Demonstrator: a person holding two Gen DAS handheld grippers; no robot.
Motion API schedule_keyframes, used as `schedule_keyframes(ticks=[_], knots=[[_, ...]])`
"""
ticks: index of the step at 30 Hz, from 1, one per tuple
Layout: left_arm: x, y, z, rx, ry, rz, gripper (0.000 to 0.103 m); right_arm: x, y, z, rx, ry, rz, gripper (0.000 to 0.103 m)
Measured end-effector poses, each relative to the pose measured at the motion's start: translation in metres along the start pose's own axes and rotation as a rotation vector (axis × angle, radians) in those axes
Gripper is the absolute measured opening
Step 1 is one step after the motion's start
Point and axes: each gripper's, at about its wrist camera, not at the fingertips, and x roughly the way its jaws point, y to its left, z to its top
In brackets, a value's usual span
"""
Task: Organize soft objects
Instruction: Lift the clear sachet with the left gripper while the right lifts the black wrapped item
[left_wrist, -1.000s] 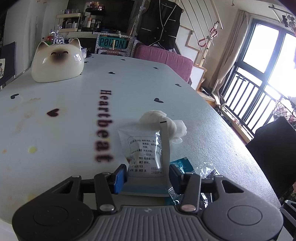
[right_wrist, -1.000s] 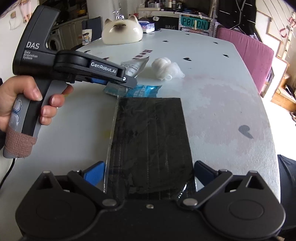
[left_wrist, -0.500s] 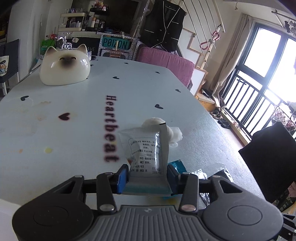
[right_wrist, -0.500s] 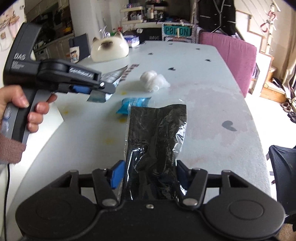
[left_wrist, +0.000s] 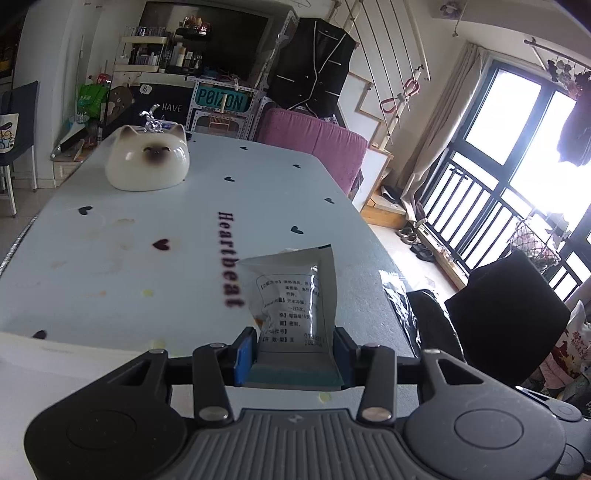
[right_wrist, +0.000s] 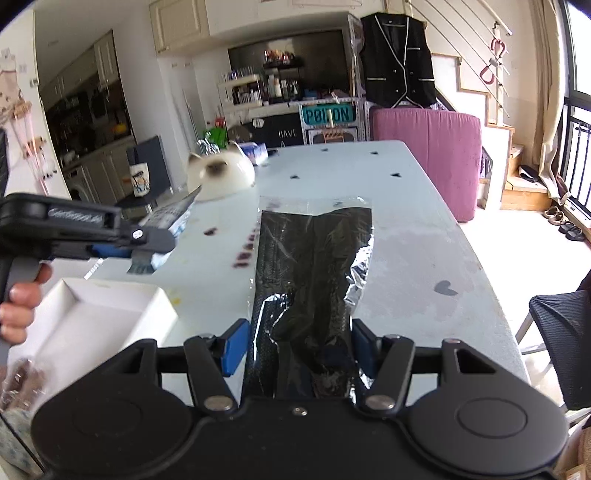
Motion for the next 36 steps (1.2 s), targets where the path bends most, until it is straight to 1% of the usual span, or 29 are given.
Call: schedule_keyframes(ticks=[4,8,11,16,19,23,27,30,33,36], knots=[[-0.04,0.007,-0.003,-0.017,-0.013,-0.01,0.046,-0.013,0.017,0.002,-0.005,-0.02,0.005,0.06],[-0.078,0.011,-0.007,-0.044,-0.037,-0.038,0.046,-0.025,0.031,0.006,-0.002,-0.039,0.01,0.061],[-0.106,0.008,-0.011,-0.037,-0.064,-0.05,0.046,-0.031,0.04,0.008,0.019,-0.042,0.025,0.061],[-0.143,0.005,-0.019,0.011,-0.106,-0.022,0.046,-0.034,0.061,0.003,0.046,-0.037,0.049,0.061],[-0.161,0.012,-0.025,0.026,-0.124,0.01,0.046,-0.033,0.077,0.0,0.057,-0.035,0.065,0.061],[-0.174,0.033,-0.033,0.022,-0.133,0.07,0.046,-0.026,0.1,-0.002,0.093,-0.024,0.097,0.061],[-0.18,0.063,-0.04,-0.008,-0.129,0.127,0.046,-0.013,0.124,-0.005,0.123,0.007,0.131,0.062],[-0.181,0.085,-0.046,-0.026,-0.114,0.163,0.046,-0.001,0.141,-0.009,0.143,0.05,0.154,0.062],[-0.175,0.104,-0.055,-0.04,-0.083,0.181,0.046,0.012,0.156,-0.015,0.176,0.118,0.19,0.062],[-0.166,0.122,-0.066,-0.055,-0.046,0.193,0.046,0.021,0.174,-0.022,0.167,0.164,0.198,0.062]])
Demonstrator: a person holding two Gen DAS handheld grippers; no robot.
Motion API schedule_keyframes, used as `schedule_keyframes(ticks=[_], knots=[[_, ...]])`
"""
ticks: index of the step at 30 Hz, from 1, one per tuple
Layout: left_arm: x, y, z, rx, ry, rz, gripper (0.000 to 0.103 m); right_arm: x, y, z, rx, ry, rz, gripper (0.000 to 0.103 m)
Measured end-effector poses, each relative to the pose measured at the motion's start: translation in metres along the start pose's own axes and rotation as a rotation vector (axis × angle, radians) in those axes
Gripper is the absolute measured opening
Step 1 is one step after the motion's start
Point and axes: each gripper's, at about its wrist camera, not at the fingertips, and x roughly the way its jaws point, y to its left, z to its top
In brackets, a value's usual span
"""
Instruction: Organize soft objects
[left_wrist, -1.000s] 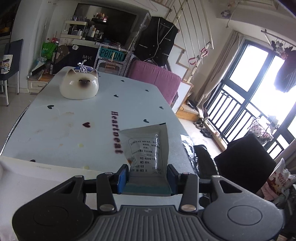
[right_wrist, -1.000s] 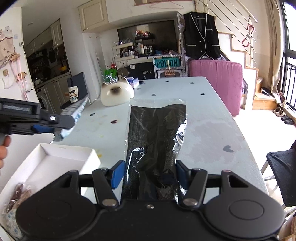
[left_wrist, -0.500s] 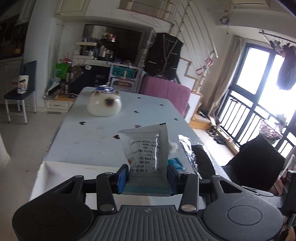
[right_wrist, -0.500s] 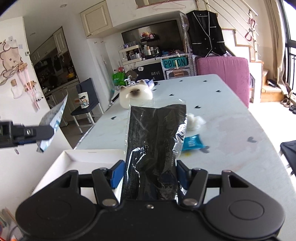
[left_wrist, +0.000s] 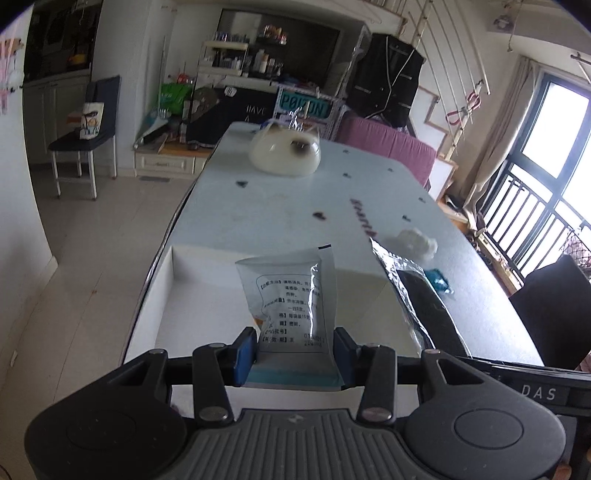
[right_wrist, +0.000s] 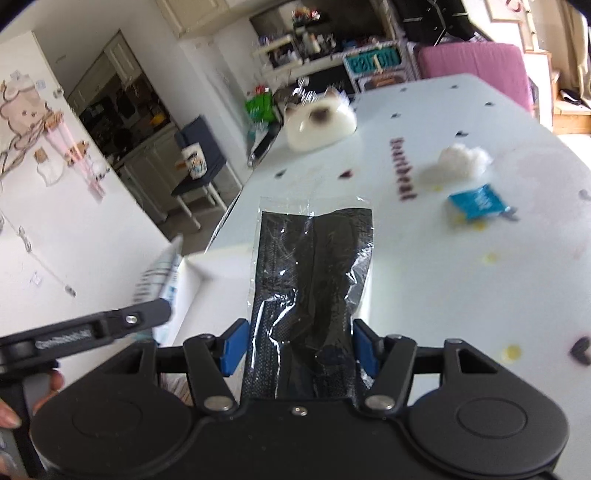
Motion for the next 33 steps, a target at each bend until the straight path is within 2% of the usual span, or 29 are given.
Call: schedule_keyframes(ticks=[4,13,18,19,22,28,33], knots=[[0.014,0.017,-0.011,-0.018,0.045,-0.006,0.046,0.018,0.015,-0.006,0.029,0.057,0.011,0.062],[0.035,0.034,-0.028,-0.051,0.085,-0.054,0.046,0.058,0.038,-0.008,-0.002,0.018,-0.131,0.062],[0.042,0.042,-0.029,-0.062,0.098,-0.056,0.046,0.076,0.037,-0.012,-0.012,0.053,-0.157,0.062],[0.043,0.043,-0.029,-0.062,0.1,-0.055,0.046,0.079,0.036,-0.014,-0.01,0.058,-0.168,0.059],[0.048,0.045,-0.03,-0.066,0.109,-0.056,0.046,0.082,0.04,-0.018,-0.057,0.024,-0.206,0.062],[0.059,0.045,-0.034,-0.066,0.134,-0.058,0.046,0.081,0.049,-0.026,-0.118,0.05,-0.233,0.059],[0.061,0.046,-0.035,-0.059,0.148,-0.054,0.046,0.069,0.047,-0.031,-0.053,0.055,-0.235,0.059]])
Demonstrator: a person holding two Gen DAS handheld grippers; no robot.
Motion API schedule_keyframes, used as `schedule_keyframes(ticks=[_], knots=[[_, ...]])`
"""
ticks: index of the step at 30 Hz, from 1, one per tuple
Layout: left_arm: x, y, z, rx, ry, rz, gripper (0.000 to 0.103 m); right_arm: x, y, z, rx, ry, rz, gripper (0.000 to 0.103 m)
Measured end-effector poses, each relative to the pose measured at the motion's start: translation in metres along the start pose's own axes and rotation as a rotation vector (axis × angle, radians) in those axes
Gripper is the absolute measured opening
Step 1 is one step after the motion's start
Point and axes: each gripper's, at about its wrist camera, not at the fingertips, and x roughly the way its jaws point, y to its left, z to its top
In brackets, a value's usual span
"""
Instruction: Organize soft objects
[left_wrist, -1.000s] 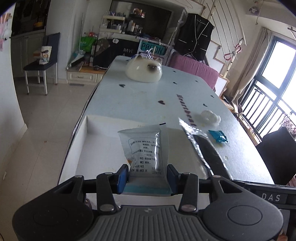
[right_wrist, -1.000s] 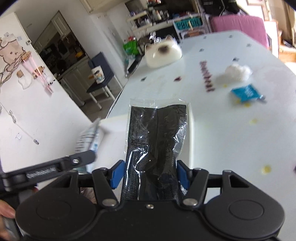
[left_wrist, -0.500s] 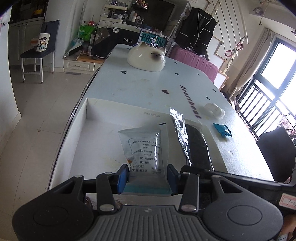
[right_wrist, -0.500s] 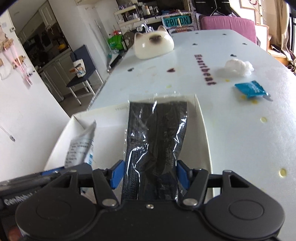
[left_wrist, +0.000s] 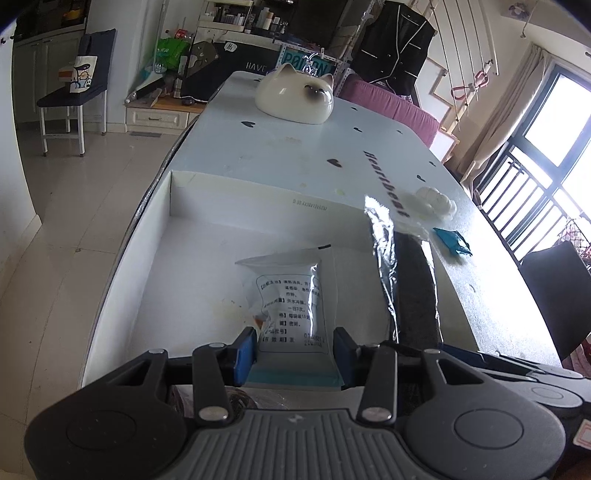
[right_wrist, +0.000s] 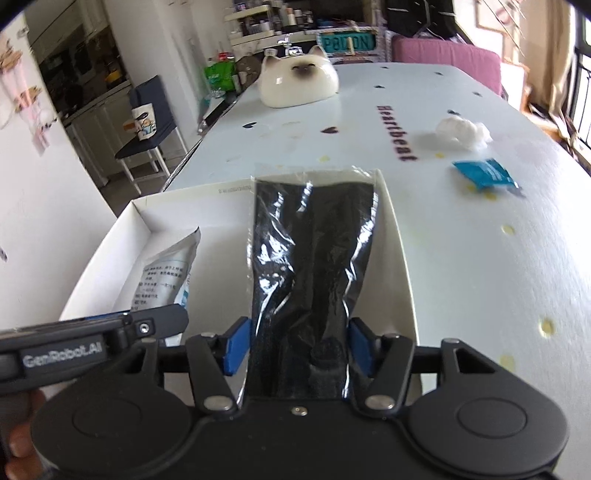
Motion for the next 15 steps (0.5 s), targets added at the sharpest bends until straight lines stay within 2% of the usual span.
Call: schedule_keyframes(ticks=[4,7,8,15], knots=[[0.0,-0.002,-0.002,0.009,0.003,0.007,0.046,-0.001,-0.004,0.0,-0.011,0.001,0.003,0.063],[0.0,0.0,-0.001,0.005,-0.001,0.013,0.046,-0.006,-0.009,0.002,0.004,0.014,0.059,0.078],[-0.001,0.001,-0.001,0.005,-0.004,0.018,0.046,-0.009,-0.01,0.003,0.002,0.016,0.068,0.08],[0.0,0.003,-0.002,0.015,-0.004,0.047,0.047,-0.03,-0.012,0.009,-0.061,-0.066,0.098,0.077]])
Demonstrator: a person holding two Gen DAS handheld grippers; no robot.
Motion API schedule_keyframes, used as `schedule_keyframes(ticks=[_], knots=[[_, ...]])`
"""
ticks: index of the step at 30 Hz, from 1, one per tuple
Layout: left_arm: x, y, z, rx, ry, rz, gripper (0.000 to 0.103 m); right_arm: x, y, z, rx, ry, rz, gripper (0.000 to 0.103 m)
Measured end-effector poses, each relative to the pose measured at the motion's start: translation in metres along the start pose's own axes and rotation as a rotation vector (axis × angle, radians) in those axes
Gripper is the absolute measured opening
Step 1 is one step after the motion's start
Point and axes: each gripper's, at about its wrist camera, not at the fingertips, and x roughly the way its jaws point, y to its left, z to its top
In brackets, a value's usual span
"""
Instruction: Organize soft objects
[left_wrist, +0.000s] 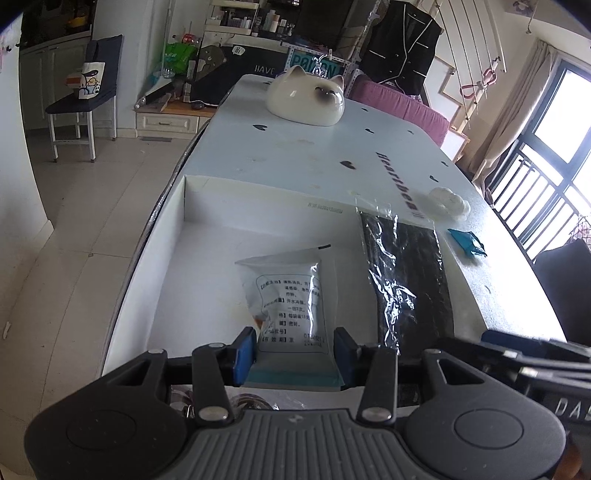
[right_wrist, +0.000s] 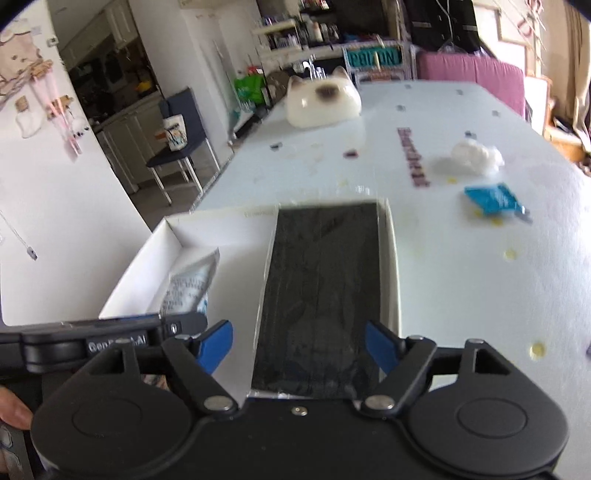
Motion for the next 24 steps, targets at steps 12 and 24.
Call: schedule_keyframes(ticks=[12,24], knots=[[0.003,-0.022,-0.001,0.092,-0.015,-0.029,0.047,0.039,-0.001,0.013,-0.14,0.124,0.022,0.016],[0.01,-0.028,0.004,0.115,-0.017,-0.018,0.047,0.015,0.011,-0.028,-0.234,0.247,0.053,0.012]])
